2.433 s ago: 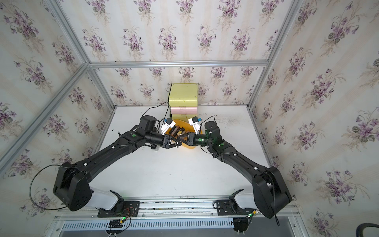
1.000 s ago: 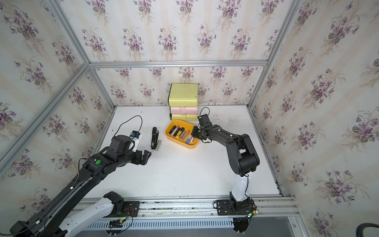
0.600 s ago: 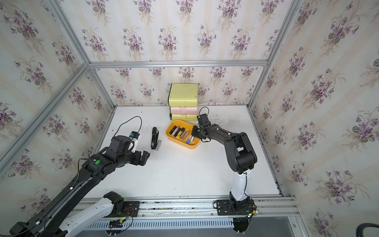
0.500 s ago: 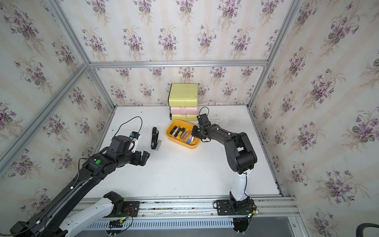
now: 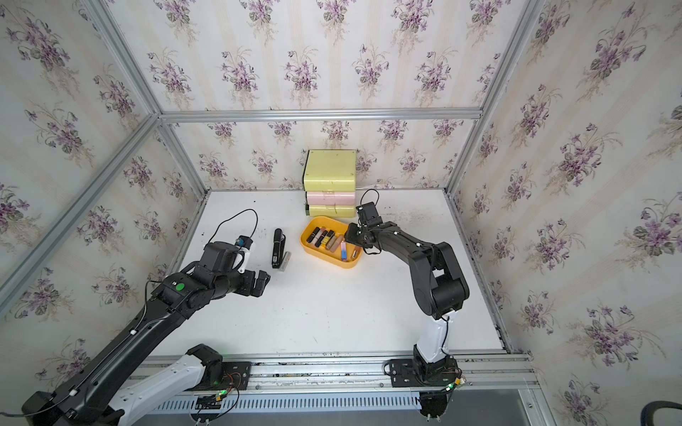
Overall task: Put the lipstick into the storage box
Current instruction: Place the lipstick in the storage box, then pick up the lipstick at the center of the board.
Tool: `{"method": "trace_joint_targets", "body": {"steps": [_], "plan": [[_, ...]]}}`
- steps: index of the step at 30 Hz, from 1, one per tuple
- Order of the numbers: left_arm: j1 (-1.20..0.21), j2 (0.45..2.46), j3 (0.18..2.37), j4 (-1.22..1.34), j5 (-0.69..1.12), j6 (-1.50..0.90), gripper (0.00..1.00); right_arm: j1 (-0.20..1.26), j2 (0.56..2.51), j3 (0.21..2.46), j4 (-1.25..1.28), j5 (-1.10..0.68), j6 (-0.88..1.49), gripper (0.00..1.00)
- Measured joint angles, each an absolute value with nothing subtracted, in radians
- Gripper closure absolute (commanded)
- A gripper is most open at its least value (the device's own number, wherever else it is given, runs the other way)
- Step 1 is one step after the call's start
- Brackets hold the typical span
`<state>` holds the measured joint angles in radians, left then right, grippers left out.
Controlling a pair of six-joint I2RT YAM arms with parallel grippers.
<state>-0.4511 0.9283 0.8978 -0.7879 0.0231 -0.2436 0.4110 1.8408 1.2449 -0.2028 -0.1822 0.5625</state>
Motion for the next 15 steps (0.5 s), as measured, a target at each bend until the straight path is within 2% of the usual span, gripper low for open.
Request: {"method": "trace_joint_targets", "body": {"steps": [8,15], "plan": [[-0.451,0.962,0.894,-0.788,0.031,-0.247,0.0,0.423,1.692,1.214,-0.155,-0.264,0.557,0.48],[-0.451,1.043,0.892,-0.783,0.059,-0.256,0.0,0.446,1.547,1.129,-0.086,-0.408,0.522,0.47]]}}
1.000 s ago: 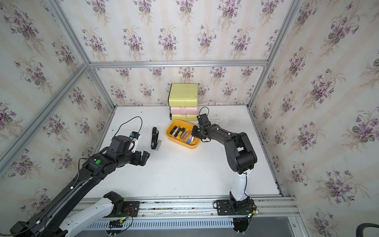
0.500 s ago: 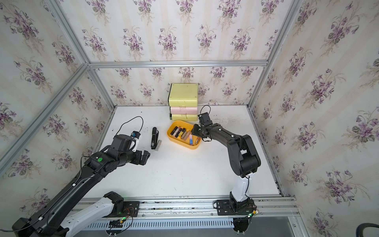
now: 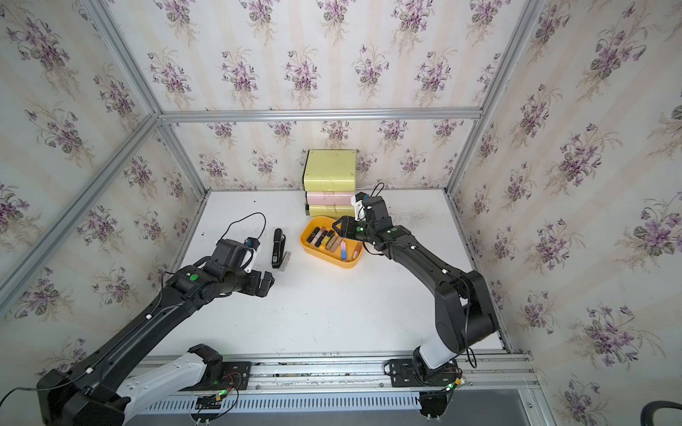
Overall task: Put the lipstick into the storage box
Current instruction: Pick up the lipstick at the center of the board.
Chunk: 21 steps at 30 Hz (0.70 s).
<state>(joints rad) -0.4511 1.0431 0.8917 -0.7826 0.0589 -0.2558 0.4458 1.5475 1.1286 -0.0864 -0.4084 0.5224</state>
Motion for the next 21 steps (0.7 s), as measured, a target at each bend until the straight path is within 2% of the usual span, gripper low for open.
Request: {"method": "trace_joint_targets", "body": {"steps": [10,21], "plan": [[-0.451,1.299,0.979,-0.699,0.141,-0.258,0.0,0.445,1.329,0.953,-0.07,-0.495,0.493,0.45],[-0.459,1.547,1.141,-0.629,0.19,-0.235,0.01,0.416,1.242,0.833,-0.083,-0.499,0.469,0.45]]}}
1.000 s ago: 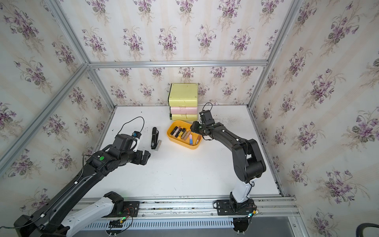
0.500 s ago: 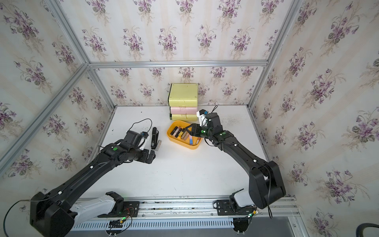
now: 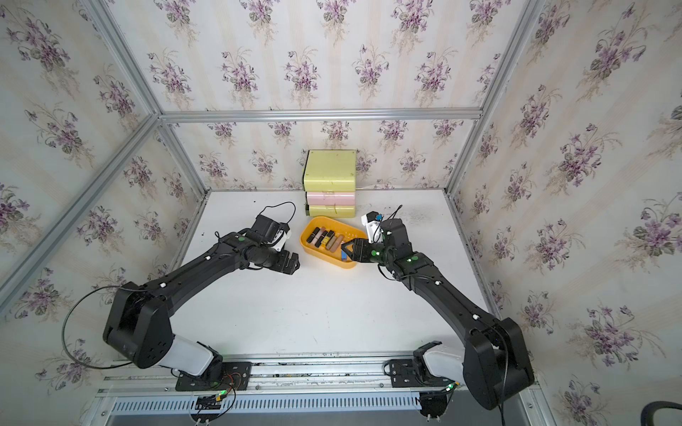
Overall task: Put the lipstick into the storage box
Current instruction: Pick up the lipstick at the center of the board.
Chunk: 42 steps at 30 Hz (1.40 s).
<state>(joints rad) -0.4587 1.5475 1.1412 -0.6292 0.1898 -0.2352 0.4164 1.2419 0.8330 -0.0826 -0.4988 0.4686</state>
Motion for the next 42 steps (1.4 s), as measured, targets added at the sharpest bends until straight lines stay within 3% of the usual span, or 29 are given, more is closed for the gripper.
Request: {"method": "trace_joint_targets", "body": {"steps": [18,42], "plan": [[-0.478,1.831,1.337,-0.623,0.158,-0.176,0.02,0.391,1.248,0.789,-0.078,-0.522,0.464,0.45],[-0.48,2.036,1.507,-0.747,0.021,-0.162,0.04,0.379,1.249,0.789,-0.08,-0.539,0.449,0.45]]}}
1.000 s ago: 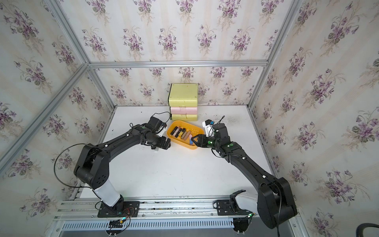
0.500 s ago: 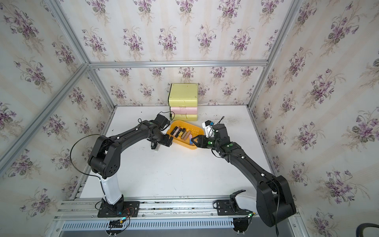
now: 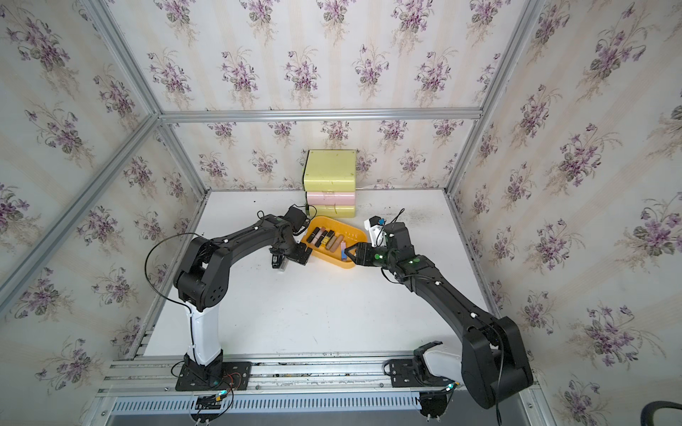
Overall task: Put the lipstick into the storage box
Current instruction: Pick up the lipstick at the center of the board.
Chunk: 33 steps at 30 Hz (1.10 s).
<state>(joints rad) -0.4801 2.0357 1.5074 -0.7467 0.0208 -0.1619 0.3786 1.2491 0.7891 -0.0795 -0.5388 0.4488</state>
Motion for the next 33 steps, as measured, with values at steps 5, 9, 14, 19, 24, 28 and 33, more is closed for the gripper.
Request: {"method": "trace_joint_targets", "body": {"steps": [5,9,14,19,24,28,33], "plan": [[-0.48,2.044,1.502,-0.755,0.015,-0.157,0.09,0.379,1.247,0.789,-0.08,-0.539,0.449,0.45],[-0.482,2.045,1.48,-0.754,0.015,-0.157,0.13,0.378,1.247,0.787,-0.079,-0.539,0.449,0.45],[-0.487,2.042,1.446,-0.746,0.019,-0.159,0.2,0.378,1.247,0.778,-0.072,-0.543,0.453,0.45],[-0.494,2.027,1.412,-0.717,0.019,-0.165,0.27,0.378,1.247,0.772,-0.067,-0.547,0.468,0.45],[-0.497,2.004,1.374,-0.699,0.025,-0.167,0.34,0.377,1.246,0.766,-0.049,-0.551,0.472,0.45],[-0.497,1.989,1.347,-0.685,0.028,-0.168,0.44,0.377,1.244,0.763,-0.043,-0.557,0.478,0.45],[-0.497,1.973,1.319,-0.671,0.025,-0.168,0.57,0.377,1.243,0.763,-0.043,-0.558,0.492,0.45]]}}
